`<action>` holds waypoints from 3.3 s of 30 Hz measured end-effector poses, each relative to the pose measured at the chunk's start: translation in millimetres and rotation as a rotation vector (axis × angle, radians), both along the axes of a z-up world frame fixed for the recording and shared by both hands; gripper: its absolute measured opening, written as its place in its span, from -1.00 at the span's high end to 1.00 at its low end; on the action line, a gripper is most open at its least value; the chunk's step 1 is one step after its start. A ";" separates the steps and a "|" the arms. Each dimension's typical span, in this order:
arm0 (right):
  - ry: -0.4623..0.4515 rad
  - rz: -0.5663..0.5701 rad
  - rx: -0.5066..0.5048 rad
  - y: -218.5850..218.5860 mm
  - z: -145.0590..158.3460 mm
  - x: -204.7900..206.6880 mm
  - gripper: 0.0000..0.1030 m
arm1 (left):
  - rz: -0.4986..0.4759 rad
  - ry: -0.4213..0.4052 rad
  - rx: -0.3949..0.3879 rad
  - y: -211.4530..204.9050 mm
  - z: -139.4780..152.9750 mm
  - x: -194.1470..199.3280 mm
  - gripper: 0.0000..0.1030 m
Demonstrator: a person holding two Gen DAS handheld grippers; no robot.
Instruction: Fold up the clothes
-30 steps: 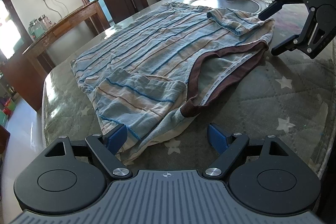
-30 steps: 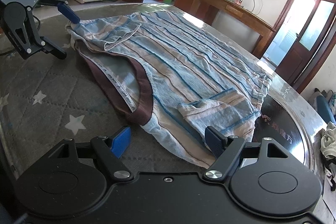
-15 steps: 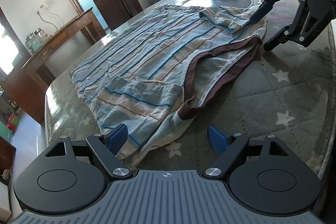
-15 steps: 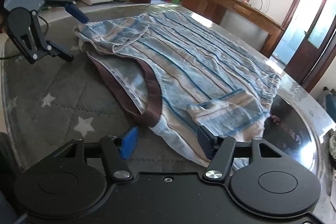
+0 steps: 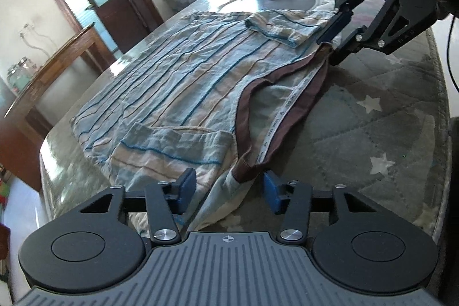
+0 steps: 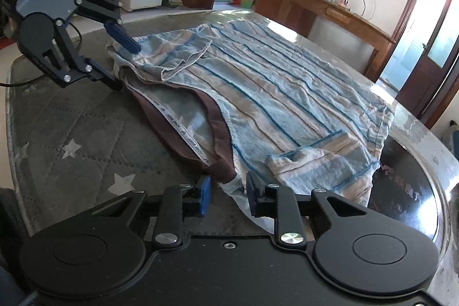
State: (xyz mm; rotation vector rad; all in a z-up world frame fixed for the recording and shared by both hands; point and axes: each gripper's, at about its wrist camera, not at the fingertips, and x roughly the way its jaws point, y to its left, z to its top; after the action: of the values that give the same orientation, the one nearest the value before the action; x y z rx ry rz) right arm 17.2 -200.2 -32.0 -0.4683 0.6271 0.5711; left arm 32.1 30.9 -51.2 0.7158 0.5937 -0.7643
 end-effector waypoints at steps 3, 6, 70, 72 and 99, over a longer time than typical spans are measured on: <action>-0.004 0.007 -0.007 1.9 -2.2 0.6 0.46 | -0.024 0.028 -0.005 -3.2 -1.2 2.0 0.57; 0.002 0.007 0.004 1.7 -1.1 2.4 0.54 | -0.020 0.025 -0.004 -4.9 -2.5 1.3 0.68; 0.005 -0.015 0.106 -40.8 82.1 51.0 0.15 | 0.279 0.020 -0.248 -1.6 85.2 73.8 0.83; 0.026 -0.026 0.102 -42.5 74.9 56.0 0.04 | 0.291 0.025 -0.237 0.0 77.7 77.6 0.83; 0.143 -0.232 0.242 -86.7 50.3 92.5 0.76 | 0.361 0.076 -0.255 5.8 65.0 104.2 0.83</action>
State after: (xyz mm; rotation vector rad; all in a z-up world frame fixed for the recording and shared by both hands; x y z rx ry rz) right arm 109.7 -286.9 18.2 -0.1255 0.7276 0.4546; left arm 136.3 36.7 13.8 0.3324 0.6586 -0.5193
